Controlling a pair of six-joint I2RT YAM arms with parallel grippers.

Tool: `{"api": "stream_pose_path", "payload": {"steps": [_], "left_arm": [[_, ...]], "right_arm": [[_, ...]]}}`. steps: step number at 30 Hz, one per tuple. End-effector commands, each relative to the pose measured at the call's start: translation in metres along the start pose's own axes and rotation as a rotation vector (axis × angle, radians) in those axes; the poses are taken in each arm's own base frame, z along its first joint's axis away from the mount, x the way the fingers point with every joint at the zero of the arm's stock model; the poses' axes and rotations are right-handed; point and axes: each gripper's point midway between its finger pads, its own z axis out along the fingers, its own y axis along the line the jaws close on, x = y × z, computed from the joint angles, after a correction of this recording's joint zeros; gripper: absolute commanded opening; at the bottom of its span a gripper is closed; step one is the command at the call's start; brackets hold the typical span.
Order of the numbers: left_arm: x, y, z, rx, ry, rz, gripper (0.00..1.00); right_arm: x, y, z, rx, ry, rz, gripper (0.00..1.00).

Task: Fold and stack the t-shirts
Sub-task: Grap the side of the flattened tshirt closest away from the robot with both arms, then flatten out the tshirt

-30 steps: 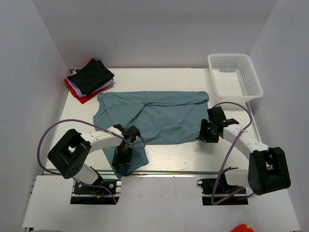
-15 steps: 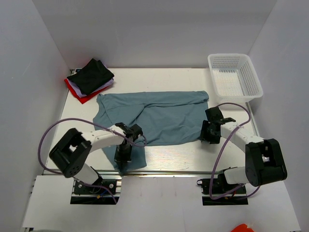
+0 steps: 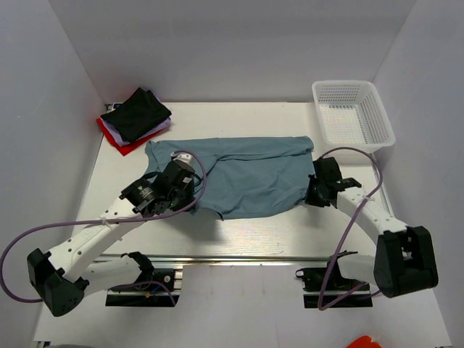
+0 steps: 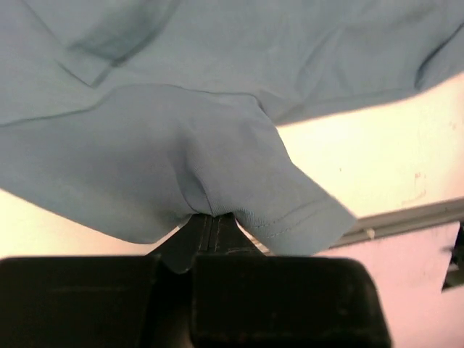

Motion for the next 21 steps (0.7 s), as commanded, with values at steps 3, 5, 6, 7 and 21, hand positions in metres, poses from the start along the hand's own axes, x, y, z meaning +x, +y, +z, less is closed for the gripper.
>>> {"api": "stream_pose_path", "payload": {"steps": [3,5,6,7,21], "left_arm": [[-0.052,0.023,-0.042,-0.108,-0.246,-0.055,0.0],[-0.074,0.037,-0.06,-0.172,-0.361,-0.102,0.0],[-0.083,0.04,-0.074,-0.172,-0.423,-0.146,0.0],[-0.091,0.05,-0.084,-0.209,-0.478,-0.164,0.0],[-0.101,0.082,-0.139,-0.244,-0.667,-0.318,0.0]], "right_arm": [[-0.056,0.012,-0.054,-0.057,-0.221,-0.002,0.0],[-0.072,0.011,-0.073,-0.052,-0.294,0.008,0.0],[-0.079,0.011,-0.084,-0.057,-0.336,0.013,0.0],[-0.09,0.009,-0.094,-0.039,-0.372,0.021,0.0],[-0.104,-0.023,-0.137,0.125,-0.436,0.061,0.0]]}}
